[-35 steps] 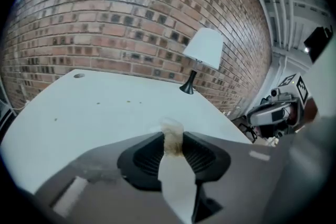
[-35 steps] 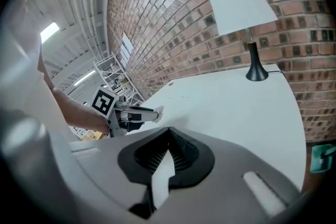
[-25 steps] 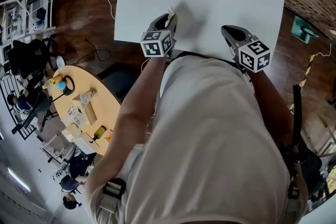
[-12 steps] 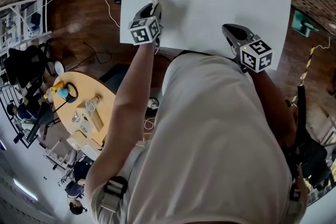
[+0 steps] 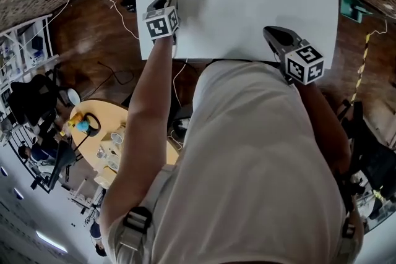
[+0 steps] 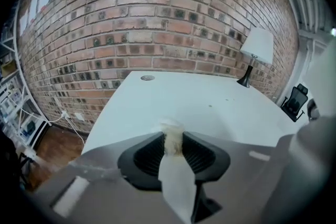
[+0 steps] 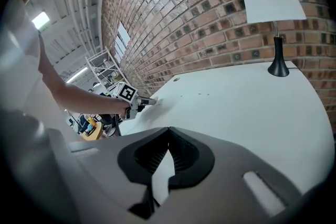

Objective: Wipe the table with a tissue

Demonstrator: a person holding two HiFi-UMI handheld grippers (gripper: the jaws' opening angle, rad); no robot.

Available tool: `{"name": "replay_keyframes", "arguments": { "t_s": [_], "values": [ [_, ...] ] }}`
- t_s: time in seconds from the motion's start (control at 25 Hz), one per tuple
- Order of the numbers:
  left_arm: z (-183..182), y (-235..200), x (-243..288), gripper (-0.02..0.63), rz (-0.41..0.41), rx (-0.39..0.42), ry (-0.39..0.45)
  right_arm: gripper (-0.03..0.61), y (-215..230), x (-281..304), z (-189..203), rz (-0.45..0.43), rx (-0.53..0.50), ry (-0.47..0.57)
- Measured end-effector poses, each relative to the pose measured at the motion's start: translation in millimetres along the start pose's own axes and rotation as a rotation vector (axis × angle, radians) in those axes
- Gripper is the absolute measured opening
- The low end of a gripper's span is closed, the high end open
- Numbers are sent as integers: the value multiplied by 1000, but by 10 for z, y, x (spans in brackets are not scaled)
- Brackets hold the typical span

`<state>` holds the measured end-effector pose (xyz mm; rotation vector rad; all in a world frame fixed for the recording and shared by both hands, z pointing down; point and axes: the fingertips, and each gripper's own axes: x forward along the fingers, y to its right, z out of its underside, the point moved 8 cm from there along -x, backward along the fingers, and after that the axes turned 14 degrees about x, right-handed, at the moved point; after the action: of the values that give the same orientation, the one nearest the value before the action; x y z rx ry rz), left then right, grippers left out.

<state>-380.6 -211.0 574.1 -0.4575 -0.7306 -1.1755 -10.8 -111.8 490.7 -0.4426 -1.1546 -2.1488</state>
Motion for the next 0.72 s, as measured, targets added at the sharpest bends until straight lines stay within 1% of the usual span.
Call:
{"name": "replay_keyframes", "arguments": {
  "t_s": [0.16,0.32,0.4,0.6,0.64,0.72],
  "values": [
    [6,-11,92,118,-22,99,-37,8,5,-9,7,18,22,19],
    [-3,51,117,112,-26,175,-32,8,6,-35,-4,28,32,30],
    [-17,87,121,107,-17,183,-28,8,0,-32,-1,29,31,29],
    [-58,295,130,104,37,221,-24,8,-41,10,-24,22,22,24],
    [-58,337,131,104,40,218,-24,8,-44,15,-25,20,20,23],
    [-44,399,139,103,48,185,-23,8,-40,17,-17,21,17,22]
  ]
}}
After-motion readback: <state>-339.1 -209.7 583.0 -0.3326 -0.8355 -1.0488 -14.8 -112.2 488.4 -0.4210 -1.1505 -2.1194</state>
